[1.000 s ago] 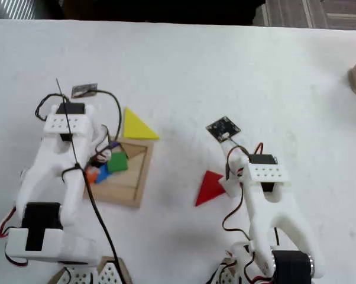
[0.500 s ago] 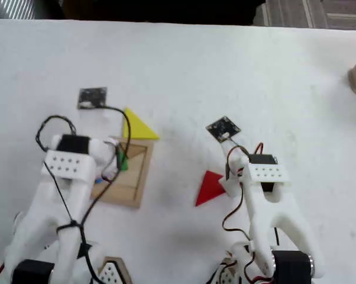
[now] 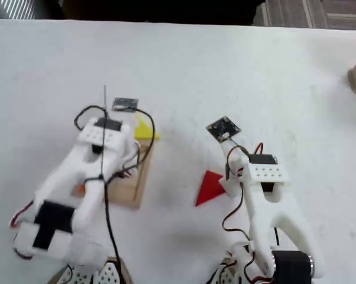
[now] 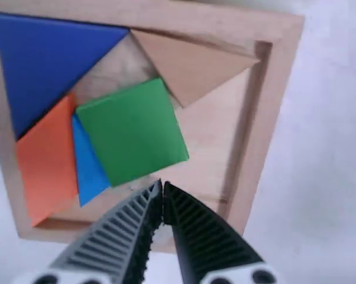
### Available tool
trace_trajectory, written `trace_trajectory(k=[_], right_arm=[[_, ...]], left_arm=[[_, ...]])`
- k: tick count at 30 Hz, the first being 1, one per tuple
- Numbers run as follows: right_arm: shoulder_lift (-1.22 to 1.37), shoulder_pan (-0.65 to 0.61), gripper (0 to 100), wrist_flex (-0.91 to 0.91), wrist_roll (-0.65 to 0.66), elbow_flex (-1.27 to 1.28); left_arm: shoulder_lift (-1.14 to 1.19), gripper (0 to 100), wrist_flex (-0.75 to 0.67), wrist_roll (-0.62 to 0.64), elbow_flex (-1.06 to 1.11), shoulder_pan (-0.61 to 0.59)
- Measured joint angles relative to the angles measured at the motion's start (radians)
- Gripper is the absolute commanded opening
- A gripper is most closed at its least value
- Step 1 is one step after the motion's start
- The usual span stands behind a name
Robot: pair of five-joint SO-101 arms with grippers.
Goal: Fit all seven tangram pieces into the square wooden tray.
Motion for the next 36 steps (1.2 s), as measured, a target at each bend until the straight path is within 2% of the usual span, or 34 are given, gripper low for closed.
trace_trajectory(k=[4, 9, 15, 23, 32, 36], right_arm=[[0.0, 0.0, 1.7, 0.0, 0.0, 0.0], [0.0, 0.0, 1.7, 0.0, 0.0, 0.0], [0.0, 0.0, 1.7, 0.0, 0.0, 0.0], [0.0, 0.0, 1.7, 0.0, 0.0, 0.0], [0.0, 0.0, 1.7, 0.0, 0.0, 0.0], [0.0, 0.0, 1.7, 0.0, 0.0, 0.0]], left_arm=[[0.173, 2, 0.0, 0.0, -0.117, -0.02], [0.27, 2, 0.005, 0.005, -0.213, -0.021], [0.31, 2, 0.005, 0.1, -0.295, -0.023], [0.295, 2, 0.075, 0.112, -0.307, -0.023], [0.063, 2, 0.084, 0.114, -0.255, -0.023], [0.046, 2, -0.005, 0.114, -0.255, -0.028]])
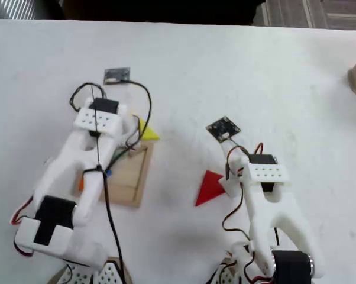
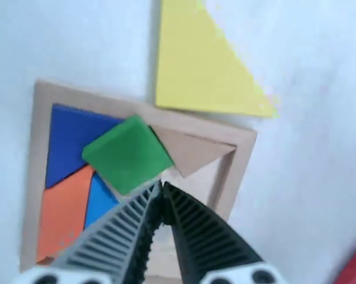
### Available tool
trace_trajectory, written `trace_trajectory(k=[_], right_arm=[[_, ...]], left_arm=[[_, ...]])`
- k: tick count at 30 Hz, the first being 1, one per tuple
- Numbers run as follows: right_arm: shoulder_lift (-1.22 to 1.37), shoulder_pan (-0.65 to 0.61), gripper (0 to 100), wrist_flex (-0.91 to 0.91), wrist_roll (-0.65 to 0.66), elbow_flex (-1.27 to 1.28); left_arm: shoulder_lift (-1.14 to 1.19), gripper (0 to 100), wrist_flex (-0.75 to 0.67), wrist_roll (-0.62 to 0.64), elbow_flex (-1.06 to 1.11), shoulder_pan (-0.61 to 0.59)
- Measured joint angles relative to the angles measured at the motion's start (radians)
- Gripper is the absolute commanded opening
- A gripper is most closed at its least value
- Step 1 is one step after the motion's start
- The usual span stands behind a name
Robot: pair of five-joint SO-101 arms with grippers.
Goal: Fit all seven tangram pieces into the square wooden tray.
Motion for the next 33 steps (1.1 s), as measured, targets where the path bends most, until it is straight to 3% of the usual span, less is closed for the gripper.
trace_trajectory(k=[4, 12, 33], right_arm=[[0.0, 0.0, 1.7, 0.0, 0.0, 0.0], [0.0, 0.0, 1.7, 0.0, 0.0, 0.0], [0.0, 0.0, 1.7, 0.0, 0.0, 0.0]], left_arm=[[0.081, 2, -0.104, 0.0, -0.009, -0.026], [0.247, 2, -0.13, 0.0, -0.157, -0.115], [0.232, 2, -0.074, -0.002, -0.153, -0.064]])
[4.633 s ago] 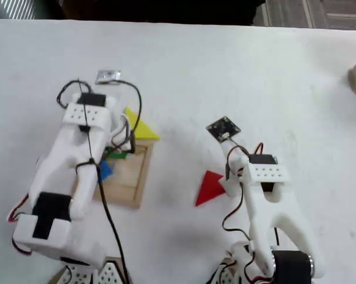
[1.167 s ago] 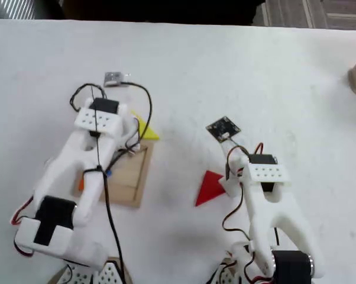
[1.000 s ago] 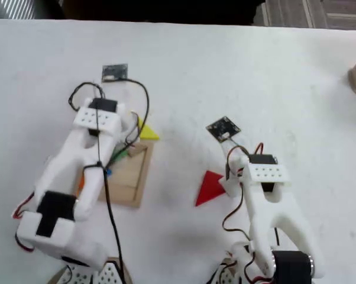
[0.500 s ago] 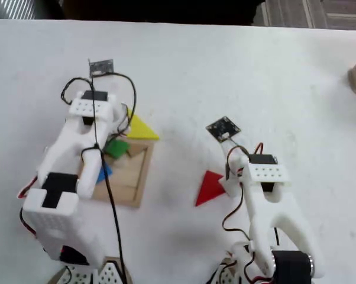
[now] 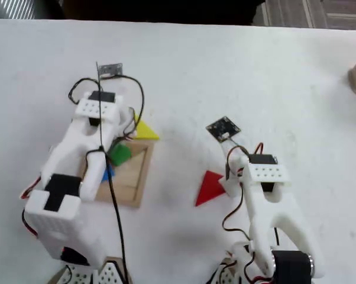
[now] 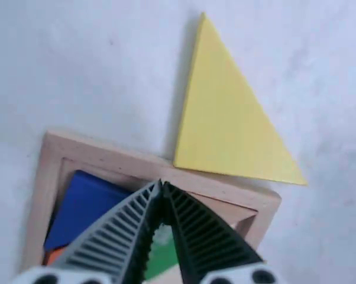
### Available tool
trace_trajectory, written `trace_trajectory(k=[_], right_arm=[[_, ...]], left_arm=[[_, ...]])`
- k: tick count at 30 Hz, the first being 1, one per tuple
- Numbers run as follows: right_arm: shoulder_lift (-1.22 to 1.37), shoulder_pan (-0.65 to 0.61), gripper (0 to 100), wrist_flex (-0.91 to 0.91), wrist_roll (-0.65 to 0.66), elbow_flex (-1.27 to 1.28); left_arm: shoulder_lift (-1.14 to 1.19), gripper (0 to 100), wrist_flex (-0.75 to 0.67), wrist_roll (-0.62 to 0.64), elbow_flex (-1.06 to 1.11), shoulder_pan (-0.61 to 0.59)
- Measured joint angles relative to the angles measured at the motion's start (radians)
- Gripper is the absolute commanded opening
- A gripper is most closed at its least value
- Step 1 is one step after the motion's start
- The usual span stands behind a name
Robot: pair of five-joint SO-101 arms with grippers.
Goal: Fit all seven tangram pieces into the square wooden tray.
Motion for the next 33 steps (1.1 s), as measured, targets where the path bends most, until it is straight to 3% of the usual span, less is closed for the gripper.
trace_trajectory(k=[17, 26, 33], right_arm=[[0.0, 0.0, 1.7, 0.0, 0.0, 0.0], [0.0, 0.0, 1.7, 0.0, 0.0, 0.0], [0.0, 0.0, 1.7, 0.0, 0.0, 0.0]], left_arm=[[-0.086, 2, 0.0, 0.0, 0.133, 0.081], [-0.086, 2, -0.017, 0.002, 0.078, -0.038], [-0.086, 2, -0.044, 0.0, 0.083, -0.038]])
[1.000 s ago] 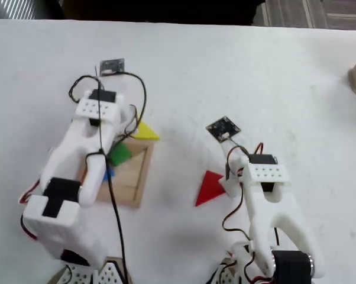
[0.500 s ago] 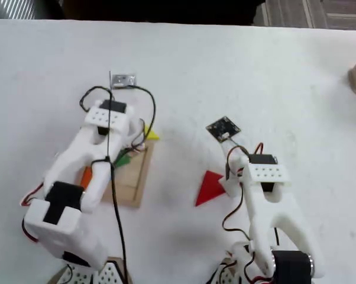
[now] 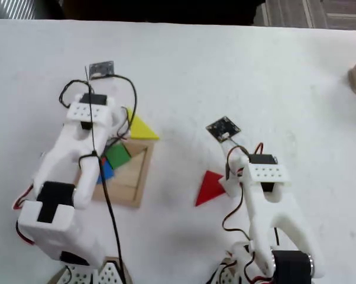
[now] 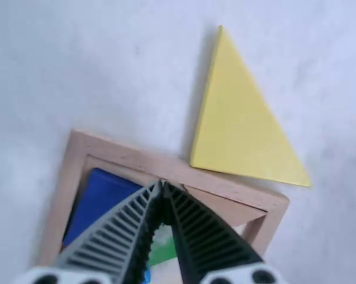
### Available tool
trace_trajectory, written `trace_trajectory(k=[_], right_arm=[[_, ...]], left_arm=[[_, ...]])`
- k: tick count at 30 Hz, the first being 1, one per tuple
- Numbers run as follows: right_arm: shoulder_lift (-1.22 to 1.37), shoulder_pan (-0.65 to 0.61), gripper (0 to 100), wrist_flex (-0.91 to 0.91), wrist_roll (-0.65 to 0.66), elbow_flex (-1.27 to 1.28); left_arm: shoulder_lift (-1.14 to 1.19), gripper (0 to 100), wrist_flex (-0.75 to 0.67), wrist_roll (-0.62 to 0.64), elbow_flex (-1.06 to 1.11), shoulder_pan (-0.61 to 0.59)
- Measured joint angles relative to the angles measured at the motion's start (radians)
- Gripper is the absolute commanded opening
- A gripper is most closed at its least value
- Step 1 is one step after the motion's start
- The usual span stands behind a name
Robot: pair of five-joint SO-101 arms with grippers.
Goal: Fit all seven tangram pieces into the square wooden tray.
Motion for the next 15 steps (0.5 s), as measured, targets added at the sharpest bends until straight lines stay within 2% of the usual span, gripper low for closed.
trace_trajectory(k=[6, 15], right_arm=[[0.0, 0.0, 1.7, 0.0, 0.0, 0.0], [0.0, 0.0, 1.7, 0.0, 0.0, 0.0]], left_arm=[[0.0, 2, -0.044, 0.0, 0.098, 0.025], [-0.055, 2, -0.009, 0.0, 0.114, 0.023]])
